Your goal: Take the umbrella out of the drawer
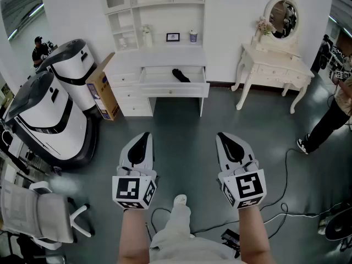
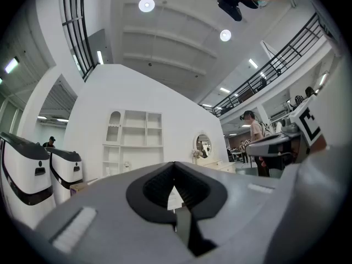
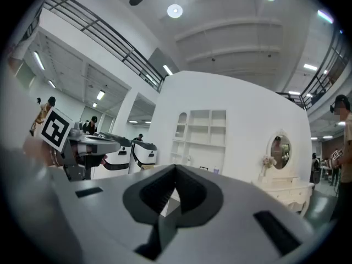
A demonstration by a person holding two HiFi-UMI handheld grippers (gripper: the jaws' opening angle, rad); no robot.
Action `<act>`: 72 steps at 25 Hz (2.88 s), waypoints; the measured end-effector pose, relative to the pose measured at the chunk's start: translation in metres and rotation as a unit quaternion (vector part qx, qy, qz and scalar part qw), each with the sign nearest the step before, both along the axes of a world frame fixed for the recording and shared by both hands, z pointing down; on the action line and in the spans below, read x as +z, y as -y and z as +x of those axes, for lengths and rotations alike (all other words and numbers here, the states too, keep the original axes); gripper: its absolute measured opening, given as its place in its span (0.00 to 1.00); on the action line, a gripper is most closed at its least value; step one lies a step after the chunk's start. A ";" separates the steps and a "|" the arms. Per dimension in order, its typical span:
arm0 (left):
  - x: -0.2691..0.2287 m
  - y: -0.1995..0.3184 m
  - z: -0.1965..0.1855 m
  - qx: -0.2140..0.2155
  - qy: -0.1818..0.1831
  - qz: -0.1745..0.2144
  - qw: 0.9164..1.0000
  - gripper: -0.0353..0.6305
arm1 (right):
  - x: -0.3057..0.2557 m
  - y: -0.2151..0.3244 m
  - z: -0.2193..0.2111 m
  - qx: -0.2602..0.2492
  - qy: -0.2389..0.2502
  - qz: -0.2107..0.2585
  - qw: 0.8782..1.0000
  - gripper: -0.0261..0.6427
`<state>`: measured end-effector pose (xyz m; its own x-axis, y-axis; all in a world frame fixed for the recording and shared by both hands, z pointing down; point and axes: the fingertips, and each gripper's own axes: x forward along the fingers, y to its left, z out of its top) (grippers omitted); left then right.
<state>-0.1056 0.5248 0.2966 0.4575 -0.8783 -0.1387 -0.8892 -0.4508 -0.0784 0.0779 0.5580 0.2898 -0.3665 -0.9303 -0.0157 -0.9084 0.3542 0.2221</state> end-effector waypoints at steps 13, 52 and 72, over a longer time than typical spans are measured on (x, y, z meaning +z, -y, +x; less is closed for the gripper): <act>-0.017 0.202 -0.009 0.007 0.001 0.003 1.000 0.07 | -0.004 0.199 -0.010 0.000 0.013 -0.016 1.000 0.05; 0.012 0.583 0.021 -0.031 0.018 -0.028 0.999 0.07 | 0.024 0.607 0.042 -0.021 0.012 -0.042 0.999 0.05; 0.027 0.711 0.041 -0.057 0.012 -0.054 0.997 0.07 | 0.055 0.756 0.060 -0.046 0.050 -0.112 0.991 0.41</act>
